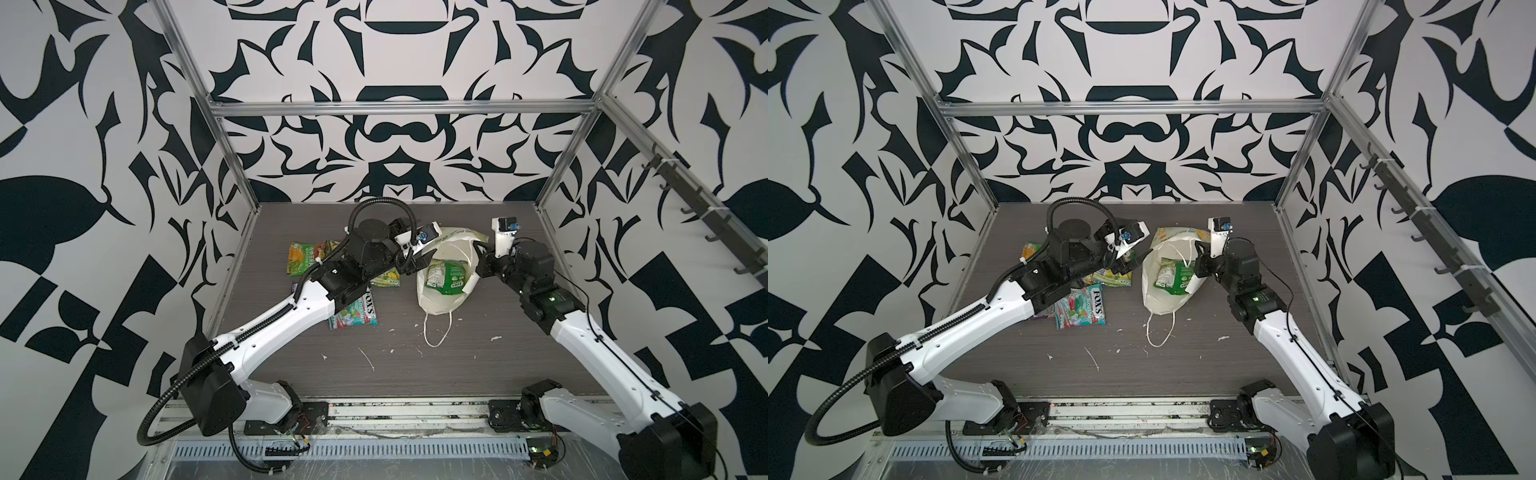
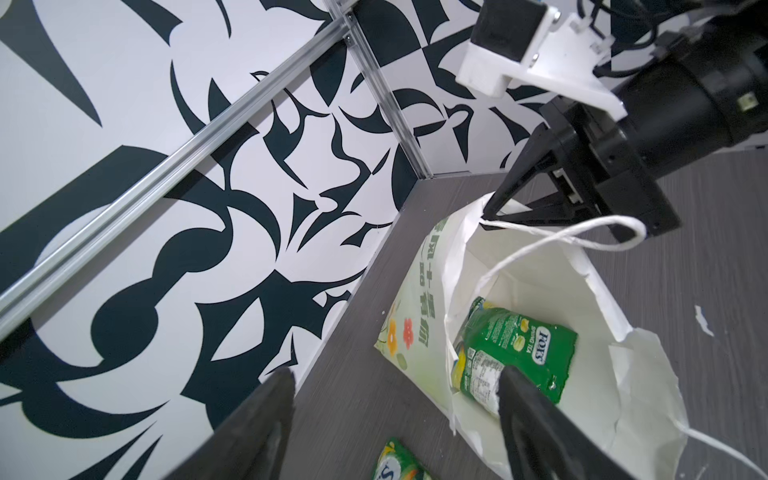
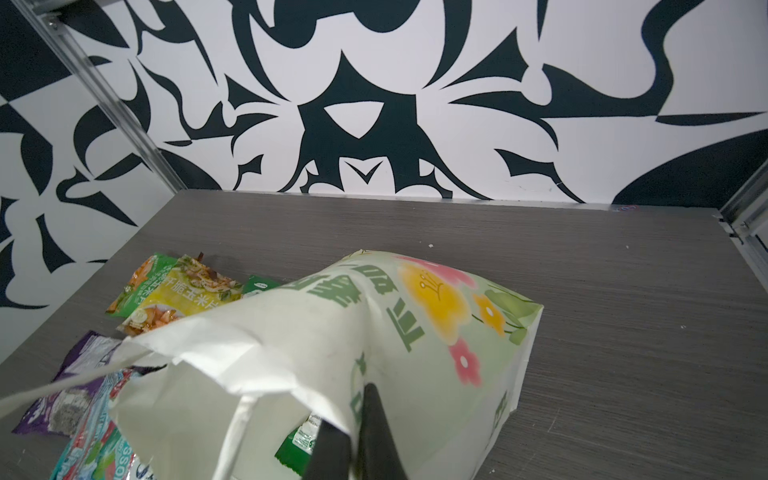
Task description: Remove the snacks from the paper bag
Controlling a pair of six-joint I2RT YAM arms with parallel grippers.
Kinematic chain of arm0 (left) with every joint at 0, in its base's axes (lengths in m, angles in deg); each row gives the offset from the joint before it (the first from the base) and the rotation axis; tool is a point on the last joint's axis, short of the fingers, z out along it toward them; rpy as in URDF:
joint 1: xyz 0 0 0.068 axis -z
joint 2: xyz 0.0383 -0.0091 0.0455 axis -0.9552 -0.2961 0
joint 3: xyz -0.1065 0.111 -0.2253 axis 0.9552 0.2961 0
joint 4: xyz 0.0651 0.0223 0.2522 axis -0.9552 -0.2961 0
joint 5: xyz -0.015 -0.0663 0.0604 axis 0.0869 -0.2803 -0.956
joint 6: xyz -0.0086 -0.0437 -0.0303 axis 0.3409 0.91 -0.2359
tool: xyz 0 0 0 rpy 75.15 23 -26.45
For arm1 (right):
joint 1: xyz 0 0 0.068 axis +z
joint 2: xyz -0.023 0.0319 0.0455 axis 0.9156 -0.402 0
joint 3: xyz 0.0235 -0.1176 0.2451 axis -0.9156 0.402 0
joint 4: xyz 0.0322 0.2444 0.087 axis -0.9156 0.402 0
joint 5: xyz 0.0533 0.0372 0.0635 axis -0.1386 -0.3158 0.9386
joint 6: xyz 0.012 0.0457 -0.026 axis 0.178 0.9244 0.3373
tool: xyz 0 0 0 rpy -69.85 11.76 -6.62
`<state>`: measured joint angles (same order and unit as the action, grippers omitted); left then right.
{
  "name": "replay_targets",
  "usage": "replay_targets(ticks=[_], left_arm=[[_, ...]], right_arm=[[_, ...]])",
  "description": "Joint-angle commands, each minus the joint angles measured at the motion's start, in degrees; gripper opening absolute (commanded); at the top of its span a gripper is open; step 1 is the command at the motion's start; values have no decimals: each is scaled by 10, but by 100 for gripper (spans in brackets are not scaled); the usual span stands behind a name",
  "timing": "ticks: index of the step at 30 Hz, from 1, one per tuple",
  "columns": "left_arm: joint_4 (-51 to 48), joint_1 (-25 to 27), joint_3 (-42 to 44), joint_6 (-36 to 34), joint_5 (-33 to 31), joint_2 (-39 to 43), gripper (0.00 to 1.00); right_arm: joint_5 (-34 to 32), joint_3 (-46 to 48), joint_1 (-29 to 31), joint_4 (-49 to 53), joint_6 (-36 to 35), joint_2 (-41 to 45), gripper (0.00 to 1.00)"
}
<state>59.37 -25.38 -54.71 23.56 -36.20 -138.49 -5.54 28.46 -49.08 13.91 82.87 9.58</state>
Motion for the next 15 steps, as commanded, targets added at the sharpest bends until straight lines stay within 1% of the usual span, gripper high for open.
replay_targets(ticks=[1, 4, 6, 9, 14, 15], left_arm=[[-83, -5, -28, -43, 3, -42, 82], [-115, -6, -64, -53, 9, -79, 83], [-117, -6, -74, -66, 11, -104, 83], [-119, -8, -96, -82, -1, -142, 81], [-128, -8, -130, -95, 14, -184, 68], [-129, -8, -133, -97, 17, -189, 64]], right_arm=[[44, -29, -3, -14, -47, 3, 0], [58, -31, -5, -13, -60, 3, 0], [61, -29, -7, -15, -65, 4, 0], [76, -23, -13, -21, -72, 6, 0], [93, -19, -28, -30, -77, 4, 0], [94, -18, -31, -32, -77, 1, 0]])
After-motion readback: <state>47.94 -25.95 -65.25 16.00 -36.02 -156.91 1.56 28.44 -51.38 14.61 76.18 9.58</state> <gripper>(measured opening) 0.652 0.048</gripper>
